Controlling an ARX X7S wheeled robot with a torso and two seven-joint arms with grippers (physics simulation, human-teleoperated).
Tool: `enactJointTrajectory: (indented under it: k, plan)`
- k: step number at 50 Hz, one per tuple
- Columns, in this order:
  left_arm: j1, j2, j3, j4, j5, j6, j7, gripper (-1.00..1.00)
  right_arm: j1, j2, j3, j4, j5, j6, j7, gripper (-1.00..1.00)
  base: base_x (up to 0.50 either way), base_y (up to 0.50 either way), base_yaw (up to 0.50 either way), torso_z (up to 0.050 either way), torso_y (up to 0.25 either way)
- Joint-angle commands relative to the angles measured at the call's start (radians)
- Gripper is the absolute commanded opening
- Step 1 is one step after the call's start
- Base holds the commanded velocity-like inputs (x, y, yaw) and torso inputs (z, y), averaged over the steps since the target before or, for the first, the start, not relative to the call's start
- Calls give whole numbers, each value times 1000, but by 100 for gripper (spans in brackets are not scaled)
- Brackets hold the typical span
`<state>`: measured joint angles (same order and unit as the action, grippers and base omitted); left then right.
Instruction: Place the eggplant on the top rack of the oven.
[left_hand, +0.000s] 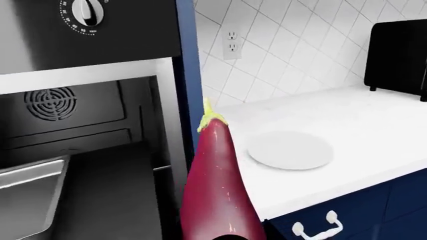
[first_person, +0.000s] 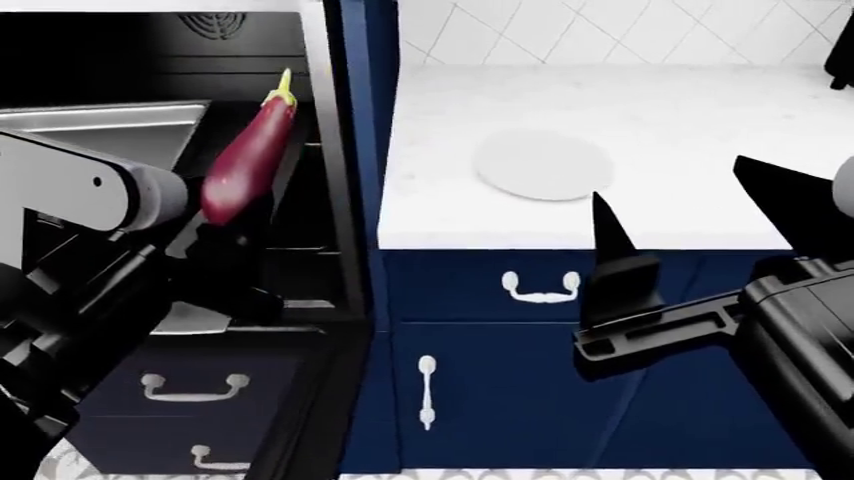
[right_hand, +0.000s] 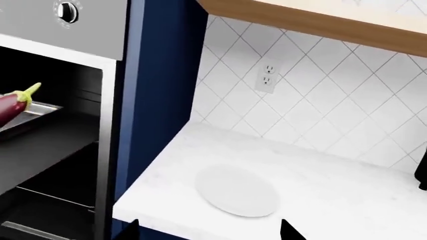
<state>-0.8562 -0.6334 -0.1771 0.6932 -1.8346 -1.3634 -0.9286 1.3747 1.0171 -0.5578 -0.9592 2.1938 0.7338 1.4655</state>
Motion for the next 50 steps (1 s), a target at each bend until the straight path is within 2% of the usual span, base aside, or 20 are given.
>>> enactJointTrajectory:
  k: [1,50]
  plan:
    - [-16,-25,8,9,-31,32,-30,-100,29,9,-3,-14,24,-7,16,100,31,500,0,0,0]
    - [-27,-44,68,15,-33,75,-32,-100,27,24,9,-14,-4,-22,-36,100,28,500,0,0,0]
